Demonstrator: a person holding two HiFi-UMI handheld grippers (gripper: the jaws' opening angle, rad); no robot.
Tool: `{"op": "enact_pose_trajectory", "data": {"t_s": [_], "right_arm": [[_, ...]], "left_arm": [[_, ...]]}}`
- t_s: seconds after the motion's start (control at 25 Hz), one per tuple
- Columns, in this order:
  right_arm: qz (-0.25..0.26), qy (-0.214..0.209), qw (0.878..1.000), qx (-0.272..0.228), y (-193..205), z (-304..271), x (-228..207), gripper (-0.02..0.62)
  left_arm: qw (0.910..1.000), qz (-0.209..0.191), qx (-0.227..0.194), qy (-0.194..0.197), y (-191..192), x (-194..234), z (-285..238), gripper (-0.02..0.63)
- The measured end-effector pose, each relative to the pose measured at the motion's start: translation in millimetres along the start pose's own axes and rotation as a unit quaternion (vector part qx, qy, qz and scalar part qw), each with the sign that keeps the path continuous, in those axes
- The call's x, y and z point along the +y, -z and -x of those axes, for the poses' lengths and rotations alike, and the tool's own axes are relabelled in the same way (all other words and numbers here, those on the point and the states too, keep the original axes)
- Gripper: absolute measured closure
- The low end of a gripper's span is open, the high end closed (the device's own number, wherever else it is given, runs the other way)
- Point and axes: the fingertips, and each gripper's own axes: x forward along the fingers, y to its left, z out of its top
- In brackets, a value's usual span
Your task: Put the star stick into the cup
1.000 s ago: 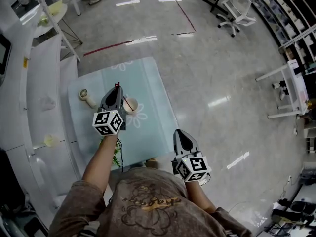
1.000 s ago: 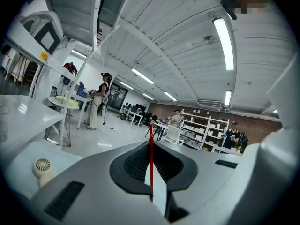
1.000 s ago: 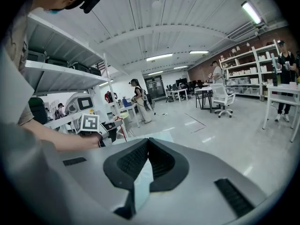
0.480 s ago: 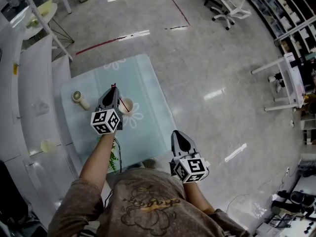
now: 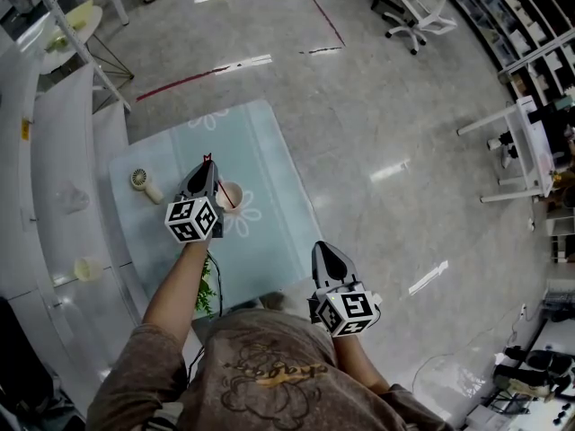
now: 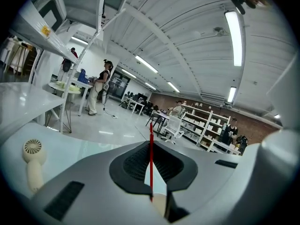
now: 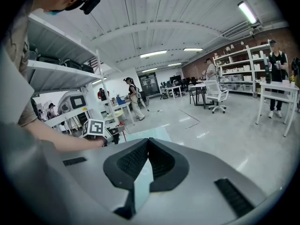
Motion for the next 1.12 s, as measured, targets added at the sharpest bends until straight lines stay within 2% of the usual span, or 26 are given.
{"op": "enact_pose_trajectory", "data": {"t_s": [0.44,0.64,0.92,1.12], "right_arm": [[-0.006,0.010,1.000,0.000,2,2,-6,0.594],[-0.007,0.010,1.000,-0.002,0,3,-6,0.594],[-0.002,-0.009,1.000,-0.011,-4,1,-3,0.592],[0.006,-0.034,0.999,-0.019,-13,4,4,0.594]], "left_arm": [[0.9990,0.029,0.033,-0.008,17,11,-12,0.571],[0.9983,0.039,0.041,-0.012,16,12,-13,0.533],[0.9983,0.010,0.055,-0.018,7,4,0,0.479],[0.9988,0.002,0.040,-0.027,-16,-6,24,0.472]]}}
